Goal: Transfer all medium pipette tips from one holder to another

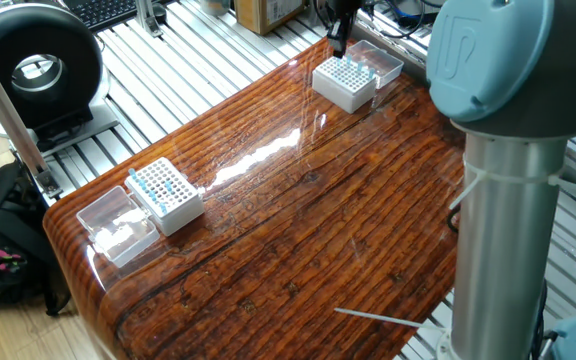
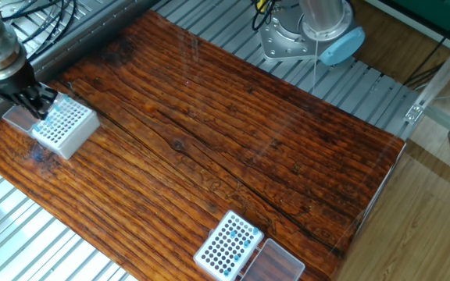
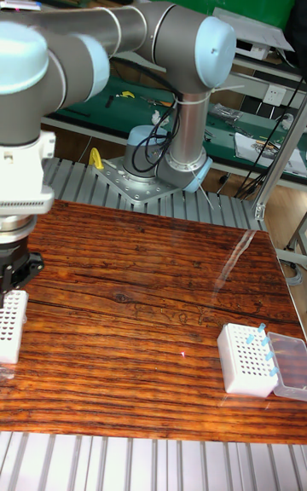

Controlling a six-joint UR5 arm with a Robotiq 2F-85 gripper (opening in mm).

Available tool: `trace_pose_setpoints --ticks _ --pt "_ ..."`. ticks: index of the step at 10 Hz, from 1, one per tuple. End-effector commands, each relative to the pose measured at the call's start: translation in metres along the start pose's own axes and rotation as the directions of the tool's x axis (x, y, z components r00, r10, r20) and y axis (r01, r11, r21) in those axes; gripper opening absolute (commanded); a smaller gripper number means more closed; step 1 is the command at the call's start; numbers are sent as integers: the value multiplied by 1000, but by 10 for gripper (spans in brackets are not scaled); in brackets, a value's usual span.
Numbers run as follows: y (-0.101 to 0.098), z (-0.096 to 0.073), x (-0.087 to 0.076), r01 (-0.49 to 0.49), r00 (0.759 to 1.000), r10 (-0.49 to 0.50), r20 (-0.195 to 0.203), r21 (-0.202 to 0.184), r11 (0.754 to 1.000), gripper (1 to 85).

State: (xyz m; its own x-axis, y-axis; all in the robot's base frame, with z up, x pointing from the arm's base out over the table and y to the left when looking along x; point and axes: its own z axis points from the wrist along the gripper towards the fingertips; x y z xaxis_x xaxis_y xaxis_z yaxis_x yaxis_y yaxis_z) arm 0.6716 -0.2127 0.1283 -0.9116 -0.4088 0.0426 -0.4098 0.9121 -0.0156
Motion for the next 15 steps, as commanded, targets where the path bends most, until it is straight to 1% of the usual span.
trace_pose_setpoints --ticks 1,2,3,4,5,6,7,8,10,11,12,13,14,15 --pt "15 -29 -8 -25 1000 25 -20 -10 1000 63" --pt "17 -35 -10 -30 999 30 -26 3 1000 63" --pt "25 -42 -13 -45 998 45 -33 -5 999 63" --pt "38 -49 -19 -70 997 69 -30 -6 998 63" --pt "50 -49 -32 -90 996 90 -4 -3 996 63" --pt "63 -45 -46 -110 994 110 28 11 994 43" --pt "59 -45 -48 -133 991 132 35 23 991 27" --pt "75 -47 -54 -167 986 166 33 40 985 17" --pt "68 -47 -51 -224 974 223 30 65 972 13" --pt "83 -48 -57 -259 966 256 36 83 962 13" --pt "95 -43 -67 -278 960 274 62 64 958 13" --pt "105 -39 -71 -298 953 296 70 22 954 13" --pt "102 -38 -74 -303 950 301 77 15 953 13" --pt "96 -39 -75 -294 953 293 77 6 956 13"
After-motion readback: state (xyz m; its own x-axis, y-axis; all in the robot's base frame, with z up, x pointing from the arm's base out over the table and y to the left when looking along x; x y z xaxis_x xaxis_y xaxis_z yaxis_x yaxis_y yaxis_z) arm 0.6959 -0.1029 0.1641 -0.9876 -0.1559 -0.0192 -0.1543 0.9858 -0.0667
